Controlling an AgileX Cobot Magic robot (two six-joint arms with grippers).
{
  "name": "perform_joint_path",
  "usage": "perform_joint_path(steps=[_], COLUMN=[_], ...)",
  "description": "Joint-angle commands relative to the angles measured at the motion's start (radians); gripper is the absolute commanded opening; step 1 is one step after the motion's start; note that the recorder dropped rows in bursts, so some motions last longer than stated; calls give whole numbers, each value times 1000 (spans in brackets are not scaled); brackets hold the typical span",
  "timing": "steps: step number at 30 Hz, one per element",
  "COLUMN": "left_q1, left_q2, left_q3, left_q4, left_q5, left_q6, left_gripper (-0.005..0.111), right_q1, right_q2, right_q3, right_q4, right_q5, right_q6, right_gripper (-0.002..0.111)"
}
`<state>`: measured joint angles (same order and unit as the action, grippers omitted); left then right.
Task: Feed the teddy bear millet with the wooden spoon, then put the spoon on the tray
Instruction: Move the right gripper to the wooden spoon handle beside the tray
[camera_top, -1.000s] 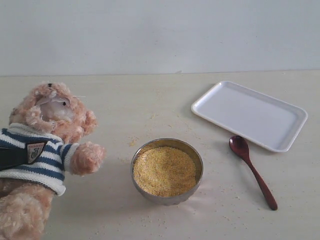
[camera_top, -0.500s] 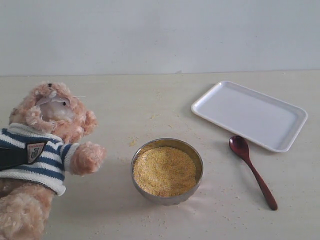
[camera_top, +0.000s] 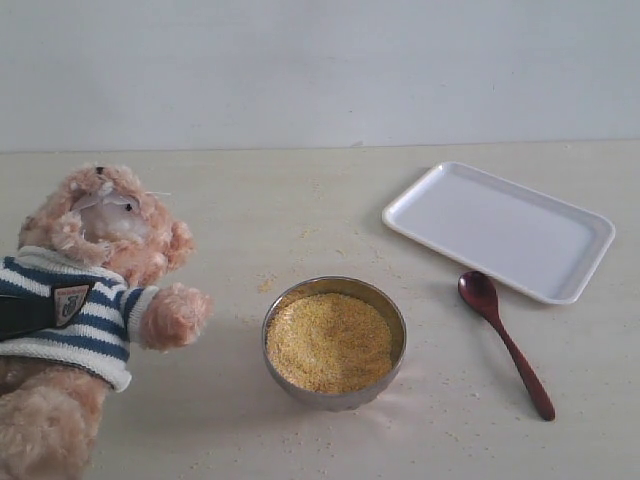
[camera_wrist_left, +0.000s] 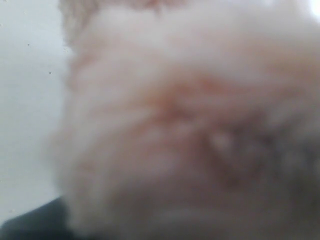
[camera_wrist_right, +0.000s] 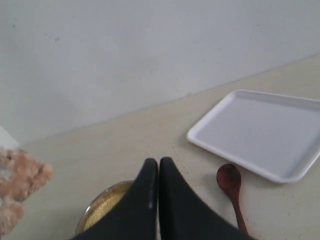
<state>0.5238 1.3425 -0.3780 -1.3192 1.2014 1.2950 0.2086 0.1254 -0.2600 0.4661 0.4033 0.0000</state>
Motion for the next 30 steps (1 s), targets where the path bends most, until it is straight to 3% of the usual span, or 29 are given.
perform_joint_path(steps=[1, 6, 8, 11, 13, 15, 20, 30], left_q1=[2, 2, 2, 2, 2, 2, 2, 2], left_q2=[-10, -10, -10, -10, -10, -10, -10, -10], left_q3=[6, 6, 6, 6, 6, 6, 6, 6], left_q4=[-24, -24, -24, -24, -24, -23, -23, -23], left_q5=[20, 20, 20, 20, 20, 20, 20, 20], left_q6=[7, 7, 7, 7, 7, 9, 9, 9], left_gripper=[5, 5, 5, 5, 5, 5, 5, 5], right_q1=[1, 1, 1, 1, 1, 1, 1, 1], right_q2=[257, 632, 786, 975, 1071, 1141, 1264, 1445], right_q3=[-231, -423, -473, -504, -509, -509, -509, -509], right_q4=[-9, -91, -115, -136, -134, -133, -126, -126], right_q5=[226, 418, 450, 446, 422, 381, 307, 217], right_q6=[-253, -304, -344, -358, -376, -380, -380, -401], right_gripper=[1, 1, 7, 32, 58, 73, 67, 67])
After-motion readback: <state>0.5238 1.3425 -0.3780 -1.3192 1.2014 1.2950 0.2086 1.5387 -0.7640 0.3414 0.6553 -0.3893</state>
